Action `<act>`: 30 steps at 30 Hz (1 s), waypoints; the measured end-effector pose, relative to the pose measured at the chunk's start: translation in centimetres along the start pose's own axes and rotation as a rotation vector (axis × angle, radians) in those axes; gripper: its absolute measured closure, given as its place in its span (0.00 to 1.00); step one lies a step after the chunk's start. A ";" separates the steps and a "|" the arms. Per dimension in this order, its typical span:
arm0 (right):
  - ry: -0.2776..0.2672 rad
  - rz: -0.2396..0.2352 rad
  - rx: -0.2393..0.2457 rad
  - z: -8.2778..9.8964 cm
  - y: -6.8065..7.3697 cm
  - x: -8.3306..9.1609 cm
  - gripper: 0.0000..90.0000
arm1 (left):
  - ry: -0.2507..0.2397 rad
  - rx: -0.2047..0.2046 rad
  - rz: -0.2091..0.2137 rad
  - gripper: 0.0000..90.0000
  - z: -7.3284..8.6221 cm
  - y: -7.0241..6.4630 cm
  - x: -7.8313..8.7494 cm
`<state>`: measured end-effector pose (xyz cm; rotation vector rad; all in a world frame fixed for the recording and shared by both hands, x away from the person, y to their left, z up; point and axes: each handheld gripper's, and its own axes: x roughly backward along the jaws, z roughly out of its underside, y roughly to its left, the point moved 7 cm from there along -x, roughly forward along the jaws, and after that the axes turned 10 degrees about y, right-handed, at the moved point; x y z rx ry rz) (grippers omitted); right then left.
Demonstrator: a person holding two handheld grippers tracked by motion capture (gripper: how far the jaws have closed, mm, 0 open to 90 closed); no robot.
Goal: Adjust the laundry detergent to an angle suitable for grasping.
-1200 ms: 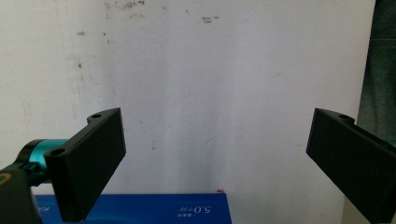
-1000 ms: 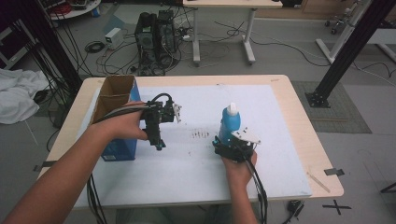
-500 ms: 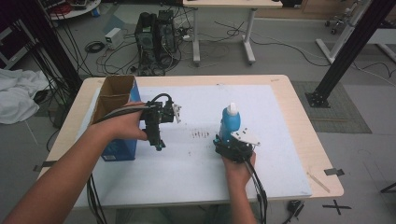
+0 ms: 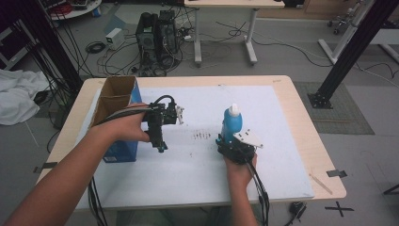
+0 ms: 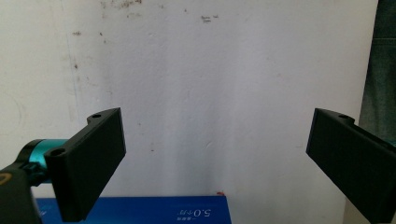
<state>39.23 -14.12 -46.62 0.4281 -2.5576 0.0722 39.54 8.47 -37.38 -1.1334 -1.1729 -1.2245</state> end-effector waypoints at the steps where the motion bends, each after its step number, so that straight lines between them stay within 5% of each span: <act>1: 0.004 0.001 -0.002 0.0 0.0 0.0 0.38 | -0.006 0.006 0.002 0.05 -0.1 -0.1 0.0; 6: 0.004 0.011 -0.013 0.1 0.0 0.0 0.40 | -0.004 -0.002 -0.002 0.05 -0.2 0.0 0.0; 22: -0.037 0.075 0.055 0.1 0.4 0.4 0.50 | -0.004 -0.004 0.005 0.05 -0.4 0.1 -0.3; 30: -0.053 0.017 0.073 -0.3 0.3 0.9 0.50 | -0.011 0.001 -0.003 0.05 -0.2 0.2 0.3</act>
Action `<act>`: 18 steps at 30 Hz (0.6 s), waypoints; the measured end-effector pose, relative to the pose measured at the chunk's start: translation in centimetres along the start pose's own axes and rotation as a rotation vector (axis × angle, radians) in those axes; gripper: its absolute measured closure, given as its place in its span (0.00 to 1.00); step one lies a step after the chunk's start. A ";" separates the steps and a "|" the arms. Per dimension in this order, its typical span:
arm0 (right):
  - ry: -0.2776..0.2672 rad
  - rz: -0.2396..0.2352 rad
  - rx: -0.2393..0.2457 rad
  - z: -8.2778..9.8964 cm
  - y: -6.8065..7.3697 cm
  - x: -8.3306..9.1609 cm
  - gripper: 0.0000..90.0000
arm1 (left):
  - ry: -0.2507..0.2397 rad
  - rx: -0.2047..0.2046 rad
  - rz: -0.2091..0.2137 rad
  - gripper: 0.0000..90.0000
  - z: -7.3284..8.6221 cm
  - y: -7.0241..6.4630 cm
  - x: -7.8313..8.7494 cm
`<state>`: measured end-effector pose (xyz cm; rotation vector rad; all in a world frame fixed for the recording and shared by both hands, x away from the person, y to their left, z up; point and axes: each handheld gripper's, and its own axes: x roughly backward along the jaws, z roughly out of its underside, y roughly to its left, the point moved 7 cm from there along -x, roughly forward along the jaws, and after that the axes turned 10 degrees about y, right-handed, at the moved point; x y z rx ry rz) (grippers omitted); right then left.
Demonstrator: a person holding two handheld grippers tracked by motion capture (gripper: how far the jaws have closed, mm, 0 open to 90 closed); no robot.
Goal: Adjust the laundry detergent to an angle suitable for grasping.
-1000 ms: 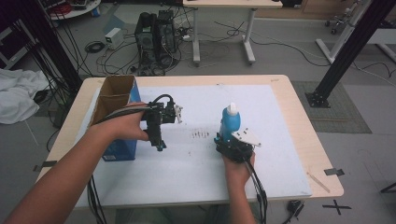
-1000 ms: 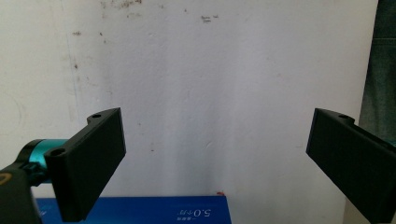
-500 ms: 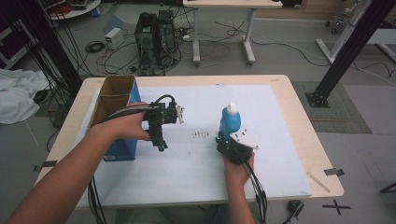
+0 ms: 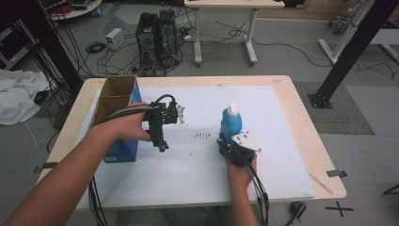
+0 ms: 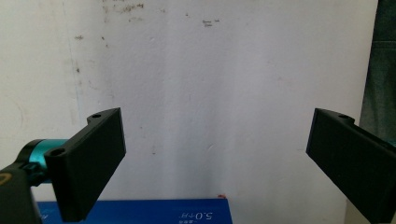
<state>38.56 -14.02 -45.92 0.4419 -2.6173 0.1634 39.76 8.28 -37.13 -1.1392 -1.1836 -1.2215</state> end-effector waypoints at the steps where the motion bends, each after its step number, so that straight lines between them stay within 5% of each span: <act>1: -0.002 -0.003 0.004 -0.1 -0.1 0.2 0.50 | 0.001 0.000 -0.001 0.05 0.0 0.0 0.1; 7: -0.024 -0.062 0.035 -0.7 -0.6 1.4 0.50 | -0.001 -0.006 -0.014 0.05 -0.1 -0.1 1.0; 18: -0.053 -0.317 0.135 -2.2 -0.4 3.7 0.50 | -0.009 -0.032 -0.025 0.05 -0.9 -0.9 3.2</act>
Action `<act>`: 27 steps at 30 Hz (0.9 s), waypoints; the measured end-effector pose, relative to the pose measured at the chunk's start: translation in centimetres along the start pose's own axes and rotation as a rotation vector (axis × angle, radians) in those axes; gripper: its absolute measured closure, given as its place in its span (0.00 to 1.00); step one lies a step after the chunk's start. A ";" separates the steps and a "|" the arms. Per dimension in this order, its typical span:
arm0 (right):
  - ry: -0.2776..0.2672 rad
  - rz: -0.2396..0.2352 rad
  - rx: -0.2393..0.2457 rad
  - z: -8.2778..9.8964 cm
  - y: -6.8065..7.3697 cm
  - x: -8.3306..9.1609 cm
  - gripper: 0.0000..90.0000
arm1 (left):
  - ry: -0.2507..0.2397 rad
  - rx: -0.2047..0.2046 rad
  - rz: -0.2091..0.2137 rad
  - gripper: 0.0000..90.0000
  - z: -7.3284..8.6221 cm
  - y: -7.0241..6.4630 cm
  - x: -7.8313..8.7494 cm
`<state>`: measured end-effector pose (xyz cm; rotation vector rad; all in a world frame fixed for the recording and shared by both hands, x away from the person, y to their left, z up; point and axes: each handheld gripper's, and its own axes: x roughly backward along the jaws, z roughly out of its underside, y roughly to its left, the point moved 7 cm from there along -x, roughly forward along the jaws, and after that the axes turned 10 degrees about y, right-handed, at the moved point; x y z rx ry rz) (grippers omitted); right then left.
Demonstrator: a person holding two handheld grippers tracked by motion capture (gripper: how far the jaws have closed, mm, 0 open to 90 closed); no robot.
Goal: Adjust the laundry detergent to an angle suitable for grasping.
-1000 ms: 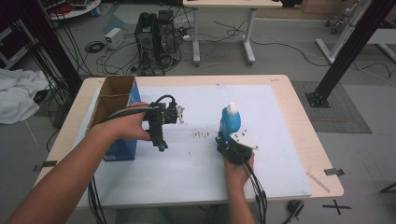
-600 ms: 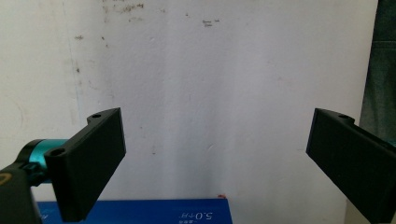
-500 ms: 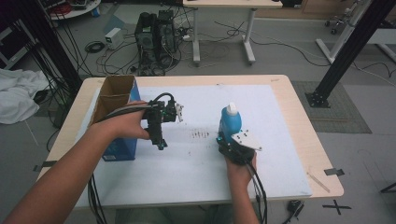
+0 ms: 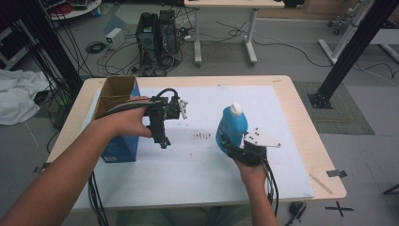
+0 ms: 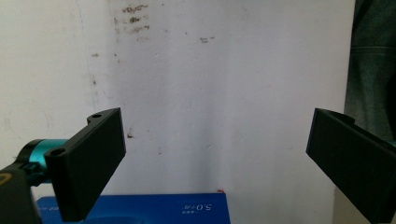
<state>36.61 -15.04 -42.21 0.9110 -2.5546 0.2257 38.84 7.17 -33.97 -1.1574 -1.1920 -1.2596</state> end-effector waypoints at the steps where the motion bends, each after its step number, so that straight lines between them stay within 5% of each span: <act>1: 0.010 -0.051 0.026 -0.2 0.4 0.3 0.50 | -0.004 -0.006 0.001 0.05 -0.1 -0.1 0.2; 11: 0.059 -0.278 0.144 -1.0 1.8 1.0 0.50 | -0.001 -0.047 -0.013 0.05 -1.8 -1.3 1.8; 27: 0.095 -0.498 0.248 -0.4 4.4 -0.1 0.50 | 0.002 -0.105 0.022 0.05 -4.3 -2.4 2.1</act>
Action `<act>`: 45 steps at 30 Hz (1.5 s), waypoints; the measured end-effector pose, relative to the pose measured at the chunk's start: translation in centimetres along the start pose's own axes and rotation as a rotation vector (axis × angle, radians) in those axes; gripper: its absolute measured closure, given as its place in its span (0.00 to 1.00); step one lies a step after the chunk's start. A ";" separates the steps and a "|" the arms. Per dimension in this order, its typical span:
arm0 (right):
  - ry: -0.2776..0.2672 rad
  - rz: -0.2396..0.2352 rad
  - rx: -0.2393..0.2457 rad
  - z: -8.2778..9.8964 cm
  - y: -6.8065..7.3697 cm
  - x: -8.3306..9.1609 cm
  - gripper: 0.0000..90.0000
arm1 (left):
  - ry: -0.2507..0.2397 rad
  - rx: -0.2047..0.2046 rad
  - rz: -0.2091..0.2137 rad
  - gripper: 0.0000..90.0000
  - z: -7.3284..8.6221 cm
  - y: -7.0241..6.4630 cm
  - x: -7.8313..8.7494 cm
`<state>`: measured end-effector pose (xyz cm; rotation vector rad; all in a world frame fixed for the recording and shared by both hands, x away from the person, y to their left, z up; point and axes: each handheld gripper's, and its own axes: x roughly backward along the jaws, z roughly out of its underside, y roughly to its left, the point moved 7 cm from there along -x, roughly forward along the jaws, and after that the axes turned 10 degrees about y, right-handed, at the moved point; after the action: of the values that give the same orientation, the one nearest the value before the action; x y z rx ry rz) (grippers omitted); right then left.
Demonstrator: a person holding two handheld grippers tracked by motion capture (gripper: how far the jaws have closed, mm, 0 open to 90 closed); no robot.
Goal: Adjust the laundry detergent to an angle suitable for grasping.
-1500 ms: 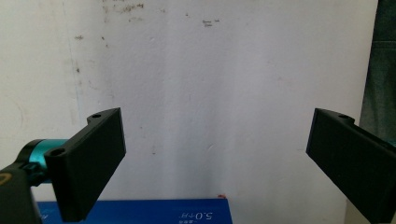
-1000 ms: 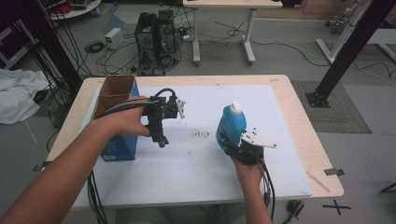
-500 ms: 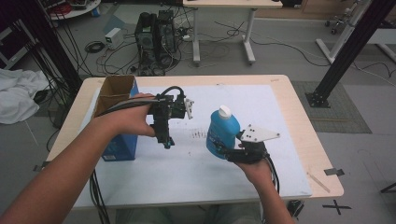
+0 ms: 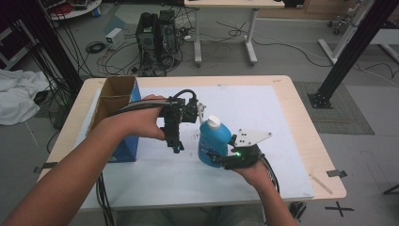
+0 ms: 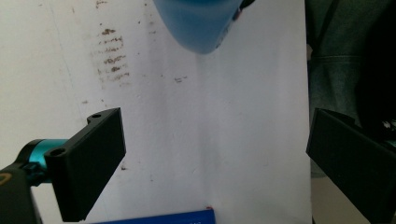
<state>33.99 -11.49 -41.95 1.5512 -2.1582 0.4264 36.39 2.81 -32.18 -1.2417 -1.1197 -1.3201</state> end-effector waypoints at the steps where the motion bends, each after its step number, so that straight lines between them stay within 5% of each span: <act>1: -0.001 -0.003 0.017 0.0 0.0 -0.3 0.50 | 0.002 -0.006 -0.005 0.05 -0.1 0.0 0.1; 21: 0.017 -0.125 0.106 -1.4 2.1 -4.2 0.49 | 0.031 -0.041 0.018 0.05 -1.4 -1.6 0.1; 36: -0.013 -0.114 0.176 -2.5 2.5 -5.3 0.49 | 0.088 -0.086 0.050 0.07 -1.7 -2.5 -0.6; 38: -0.012 -0.115 0.179 -2.5 2.5 -5.3 0.49 | 0.094 -0.089 0.041 0.08 -1.7 -2.4 -0.6; 40: -0.010 -0.116 0.179 -2.5 2.5 -5.3 0.49 | 0.095 -0.093 0.042 0.19 -1.6 -2.5 -0.5; 41: 0.020 -0.135 0.137 -2.2 2.9 -5.2 0.49 | 0.096 -0.101 0.036 0.20 -1.7 -2.5 -0.5; 45: 0.021 -0.137 0.138 -2.2 2.9 -5.1 0.49 | 0.096 -0.110 0.027 0.20 -2.0 -2.6 -0.6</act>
<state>32.97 -5.30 -42.72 1.7485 -2.0281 0.5530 33.63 1.15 -32.89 -1.2547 -0.9703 -1.4217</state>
